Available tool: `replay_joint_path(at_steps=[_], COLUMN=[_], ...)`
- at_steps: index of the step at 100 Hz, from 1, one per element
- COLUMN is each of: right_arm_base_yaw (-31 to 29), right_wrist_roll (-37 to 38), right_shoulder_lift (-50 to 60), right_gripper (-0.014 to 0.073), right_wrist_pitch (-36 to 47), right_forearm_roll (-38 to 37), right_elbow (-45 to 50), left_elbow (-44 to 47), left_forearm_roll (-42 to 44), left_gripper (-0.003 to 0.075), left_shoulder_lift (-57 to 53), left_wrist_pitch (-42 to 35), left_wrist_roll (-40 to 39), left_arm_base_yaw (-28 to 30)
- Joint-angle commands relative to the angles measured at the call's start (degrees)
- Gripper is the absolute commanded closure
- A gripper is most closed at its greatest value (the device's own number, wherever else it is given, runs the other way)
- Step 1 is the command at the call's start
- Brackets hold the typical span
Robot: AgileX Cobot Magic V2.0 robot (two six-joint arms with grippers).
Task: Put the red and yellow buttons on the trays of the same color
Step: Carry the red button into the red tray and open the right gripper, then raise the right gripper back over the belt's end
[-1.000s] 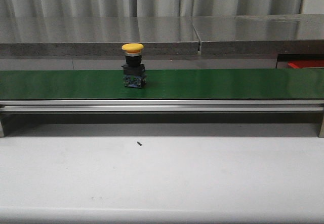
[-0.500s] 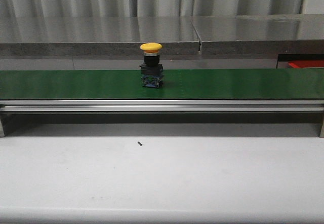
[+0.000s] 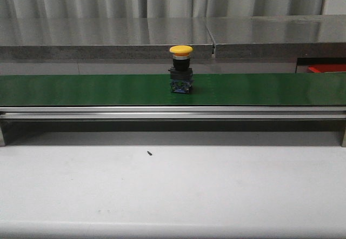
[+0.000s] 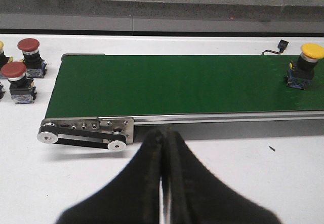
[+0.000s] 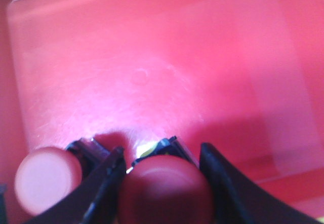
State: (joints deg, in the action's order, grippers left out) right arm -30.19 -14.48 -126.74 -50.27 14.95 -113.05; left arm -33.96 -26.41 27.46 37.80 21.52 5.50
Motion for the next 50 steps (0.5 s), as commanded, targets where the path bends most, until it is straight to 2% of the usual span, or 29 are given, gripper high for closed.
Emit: replay_joint_path(at_steps=[1,39,44,50], right_arm_base_yaw=[0.11,0.28,0.28,0.28], right_wrist_roll=[-0.66,-0.87,-0.87,-0.87], right_shoulder_lift=[2.09,-1.93,-2.11,-2.12], right_gripper=[0.0399,0.0393,0.0374,0.0307], right_wrist_pitch=[2.47,4.48,4.40,4.46], right_forearm_roll=[1.04,0.99,0.99,0.99], right_elbow=[-2.69,-2.69,-2.69,-2.69], left_elbow=[-1.51,-1.51,-1.51,-1.51], left_forearm_roll=[-1.73,-1.73,-1.73,-1.73], left_gripper=[0.0739,0.0739,0.0739,0.0739], left_shoulder_lift=[0.32,0.32,0.32,0.32], left_wrist_pitch=[-4.01,-4.01,-4.01,-4.01], left_wrist_roll=[-0.10,-0.10,-0.10,-0.10], left_arm_base_yaw=[-0.30,-0.30,-0.30,-0.30])
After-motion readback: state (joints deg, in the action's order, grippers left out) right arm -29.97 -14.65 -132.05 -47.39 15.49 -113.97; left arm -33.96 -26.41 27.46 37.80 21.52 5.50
